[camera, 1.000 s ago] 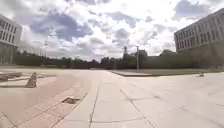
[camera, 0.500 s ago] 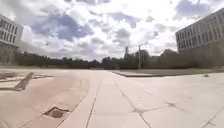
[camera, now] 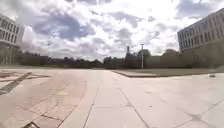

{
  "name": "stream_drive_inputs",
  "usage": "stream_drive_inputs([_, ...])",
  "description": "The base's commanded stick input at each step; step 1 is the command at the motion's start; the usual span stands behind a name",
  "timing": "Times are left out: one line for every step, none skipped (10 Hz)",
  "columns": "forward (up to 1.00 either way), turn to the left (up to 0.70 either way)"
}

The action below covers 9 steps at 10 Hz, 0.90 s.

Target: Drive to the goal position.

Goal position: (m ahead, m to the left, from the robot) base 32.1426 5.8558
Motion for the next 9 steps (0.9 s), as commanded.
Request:
stream_drive_inputs([1.00, 0.00])
stream_drive_inputs([1.00, 0.00])
stream_drive_inputs([1.00, 0.00])
stream_drive_inputs([1.00, 0.00])
stream_drive_inputs([1.00, 0.00])
stream_drive_inputs([1.00, 0.00])
stream_drive_inputs([1.00, 0.00])
stream_drive_inputs([1.00, 0.00])
stream_drive_inputs([1.00, 0.00])
